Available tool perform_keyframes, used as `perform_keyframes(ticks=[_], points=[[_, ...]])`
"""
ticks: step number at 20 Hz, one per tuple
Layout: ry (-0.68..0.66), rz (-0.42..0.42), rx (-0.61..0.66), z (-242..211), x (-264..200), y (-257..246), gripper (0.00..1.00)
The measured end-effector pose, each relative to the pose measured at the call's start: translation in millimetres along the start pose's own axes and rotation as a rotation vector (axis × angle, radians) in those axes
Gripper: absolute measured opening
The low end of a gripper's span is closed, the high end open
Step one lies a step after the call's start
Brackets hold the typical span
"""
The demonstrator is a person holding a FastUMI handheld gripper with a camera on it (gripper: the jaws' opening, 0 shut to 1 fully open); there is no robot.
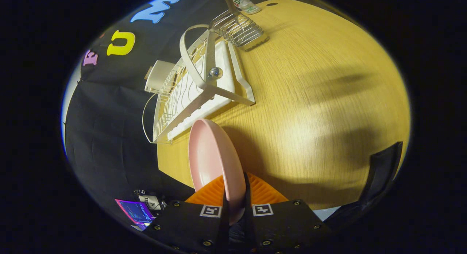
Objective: Take the plate from the dish rack, then take the spoon from the basket and place it into the plate.
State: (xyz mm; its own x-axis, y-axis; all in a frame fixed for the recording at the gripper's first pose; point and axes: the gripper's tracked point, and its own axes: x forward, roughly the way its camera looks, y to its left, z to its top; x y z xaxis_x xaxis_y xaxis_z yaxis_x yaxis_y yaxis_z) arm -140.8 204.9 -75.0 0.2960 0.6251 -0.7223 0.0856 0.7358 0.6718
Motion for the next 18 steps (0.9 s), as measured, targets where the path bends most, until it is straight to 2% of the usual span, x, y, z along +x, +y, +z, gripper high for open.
perform_keyframes(ticks=[7, 10, 12, 13, 14, 18], points=[[0.023, 0.043, 0.021, 1, 16, 4, 0.17], [0.024, 0.046, 0.016, 5, 17, -2, 0.24], [0.022, 0.065, 0.042, 7, 15, 2, 0.24], [0.019, 0.062, 0.044, 7, 14, 1, 0.36], [0.012, 0.057, 0.044, 9, 16, -4, 0.4], [0.006, 0.022, 0.015, 13, -1, -16, 0.4]])
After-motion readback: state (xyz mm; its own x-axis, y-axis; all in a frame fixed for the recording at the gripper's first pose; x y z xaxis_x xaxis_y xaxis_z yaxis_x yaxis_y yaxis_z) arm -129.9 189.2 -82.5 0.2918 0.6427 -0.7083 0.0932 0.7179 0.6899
